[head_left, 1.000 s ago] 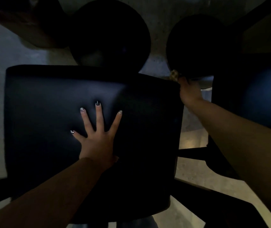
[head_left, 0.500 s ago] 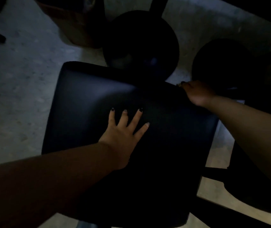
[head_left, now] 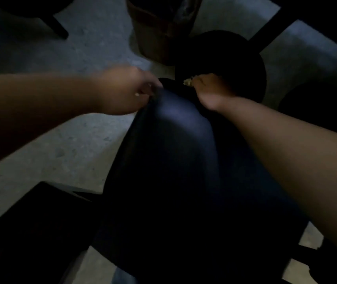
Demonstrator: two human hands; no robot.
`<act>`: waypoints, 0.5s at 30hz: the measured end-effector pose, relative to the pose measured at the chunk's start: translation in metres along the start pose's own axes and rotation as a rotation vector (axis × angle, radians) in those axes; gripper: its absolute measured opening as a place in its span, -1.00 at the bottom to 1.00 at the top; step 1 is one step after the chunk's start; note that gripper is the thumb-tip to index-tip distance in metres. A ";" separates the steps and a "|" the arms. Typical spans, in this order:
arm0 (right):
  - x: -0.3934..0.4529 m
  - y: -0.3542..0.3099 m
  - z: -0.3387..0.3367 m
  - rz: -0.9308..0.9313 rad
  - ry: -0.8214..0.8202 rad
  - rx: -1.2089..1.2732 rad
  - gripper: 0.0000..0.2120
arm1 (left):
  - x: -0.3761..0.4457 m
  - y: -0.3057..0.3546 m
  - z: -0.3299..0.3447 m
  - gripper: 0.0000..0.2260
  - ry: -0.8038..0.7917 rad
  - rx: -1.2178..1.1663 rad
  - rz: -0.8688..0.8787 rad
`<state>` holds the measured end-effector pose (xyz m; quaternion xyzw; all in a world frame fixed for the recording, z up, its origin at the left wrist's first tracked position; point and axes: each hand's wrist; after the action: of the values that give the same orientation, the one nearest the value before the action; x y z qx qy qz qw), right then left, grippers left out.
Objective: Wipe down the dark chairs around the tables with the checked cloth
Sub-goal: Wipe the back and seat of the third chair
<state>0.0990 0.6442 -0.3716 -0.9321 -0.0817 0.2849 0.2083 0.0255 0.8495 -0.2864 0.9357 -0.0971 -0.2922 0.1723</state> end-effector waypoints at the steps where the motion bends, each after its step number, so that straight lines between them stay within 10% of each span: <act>1: 0.005 -0.016 0.004 -0.036 -0.004 -0.021 -0.59 | -0.007 -0.011 0.003 -0.68 0.030 -0.136 -0.097; 8: 0.019 -0.080 0.025 -0.302 -0.081 -0.317 -0.61 | -0.042 -0.053 0.043 -0.72 0.353 -0.739 -0.582; 15: -0.062 -0.135 0.103 -0.678 -0.372 -0.739 -0.61 | -0.044 -0.062 0.041 -0.78 0.487 -0.867 -0.677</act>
<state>-0.0152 0.7839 -0.3594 -0.7985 -0.5086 0.3141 -0.0714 -0.0285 0.9083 -0.3188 0.7990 0.3766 -0.1212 0.4529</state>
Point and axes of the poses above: each hand's wrist, its own x-axis towards the middle knuckle, its own z-axis out of the palm, y = z × x, and after that the axes turned 9 degrees about x, right-handed
